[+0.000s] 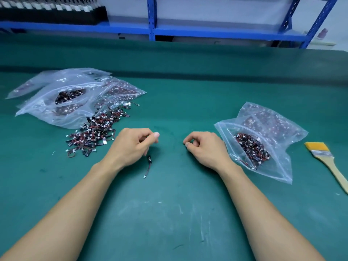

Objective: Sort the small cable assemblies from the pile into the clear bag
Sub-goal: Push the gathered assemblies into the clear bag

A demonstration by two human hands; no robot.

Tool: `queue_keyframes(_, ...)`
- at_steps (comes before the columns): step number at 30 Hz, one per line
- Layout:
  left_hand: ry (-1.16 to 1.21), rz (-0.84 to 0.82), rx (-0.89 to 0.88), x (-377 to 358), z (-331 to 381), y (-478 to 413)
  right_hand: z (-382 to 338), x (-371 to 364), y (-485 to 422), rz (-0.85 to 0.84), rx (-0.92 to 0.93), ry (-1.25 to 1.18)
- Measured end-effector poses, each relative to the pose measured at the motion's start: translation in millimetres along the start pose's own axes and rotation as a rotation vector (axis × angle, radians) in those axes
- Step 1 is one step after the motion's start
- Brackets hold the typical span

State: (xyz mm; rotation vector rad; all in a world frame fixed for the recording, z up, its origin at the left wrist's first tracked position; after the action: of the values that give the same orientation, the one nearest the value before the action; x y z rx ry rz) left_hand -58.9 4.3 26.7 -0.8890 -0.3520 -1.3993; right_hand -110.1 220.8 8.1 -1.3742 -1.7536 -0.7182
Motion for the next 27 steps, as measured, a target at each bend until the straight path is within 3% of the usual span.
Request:
queue_keyframes(5,0.072,-0.163,0.010,-13,0,9,0,1,0,0.006,-0.008,-0.003)
queue_keyframes(10,0.241,-0.096,0.004,-6,-1,8,1,-1,-1,0.019,-0.002,-0.016)
queue_keyframes(13,0.096,-0.092,-0.038,-3,-4,7,2,-1,-1,0.021,-0.005,-0.017)
queue_keyframes(18,-0.148,-0.291,-0.190,-25,7,8,2,-1,-1,0.017,-0.003,-0.020)
queue_keyframes(27,-0.209,-0.244,-0.270,-32,14,8,0,0,0,0.001,-0.003,-0.018)
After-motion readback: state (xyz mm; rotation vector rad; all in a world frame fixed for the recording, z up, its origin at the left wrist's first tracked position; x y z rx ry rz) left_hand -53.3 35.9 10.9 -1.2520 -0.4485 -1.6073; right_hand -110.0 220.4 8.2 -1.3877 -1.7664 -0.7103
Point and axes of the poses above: each hand's wrist, its own y-axis away from the middle knuckle, its own x-axis out of the back of the hand, z = x × y, the point moved 7 cm from there along -y, towards the middle knuckle, and after that the axes turned 5 degrees about -x, right-handed, at the moved point
